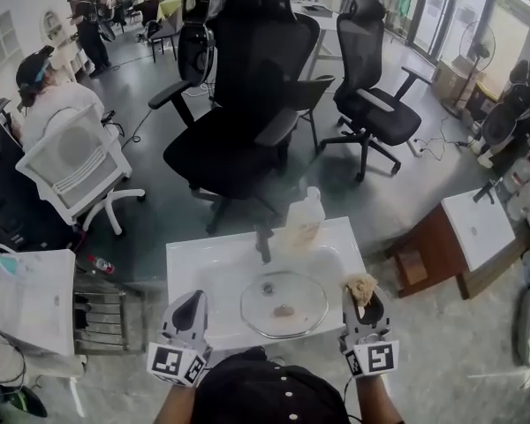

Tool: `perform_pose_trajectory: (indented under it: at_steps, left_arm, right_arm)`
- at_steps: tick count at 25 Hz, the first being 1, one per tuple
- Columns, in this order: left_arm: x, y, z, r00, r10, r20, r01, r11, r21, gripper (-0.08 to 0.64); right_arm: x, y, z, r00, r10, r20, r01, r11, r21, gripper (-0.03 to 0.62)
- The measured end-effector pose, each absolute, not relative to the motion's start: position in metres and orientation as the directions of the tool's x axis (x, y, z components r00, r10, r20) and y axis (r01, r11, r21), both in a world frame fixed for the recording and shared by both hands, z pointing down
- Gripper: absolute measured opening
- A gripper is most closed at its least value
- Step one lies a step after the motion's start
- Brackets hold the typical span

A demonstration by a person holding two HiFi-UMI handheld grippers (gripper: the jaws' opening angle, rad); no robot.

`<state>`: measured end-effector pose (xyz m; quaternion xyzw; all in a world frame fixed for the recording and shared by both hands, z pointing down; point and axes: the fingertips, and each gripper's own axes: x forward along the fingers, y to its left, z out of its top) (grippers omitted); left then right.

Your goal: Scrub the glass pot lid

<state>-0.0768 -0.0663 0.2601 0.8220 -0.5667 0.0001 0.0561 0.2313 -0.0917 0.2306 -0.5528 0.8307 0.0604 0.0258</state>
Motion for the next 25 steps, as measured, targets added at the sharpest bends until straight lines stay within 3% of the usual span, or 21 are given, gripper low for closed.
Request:
perform_pose_trajectory:
  at_steps: [25]
  left_arm:
    - [-0.086, -0.074, 0.257, 0.358, -0.932, 0.051, -0.931, -0.352, 0.09, 0.026]
  right_arm:
    - [0.195, -0.105, 0.225, -0.446, -0.89, -0.095, -0.895, 0.441, 0.068, 0.147]
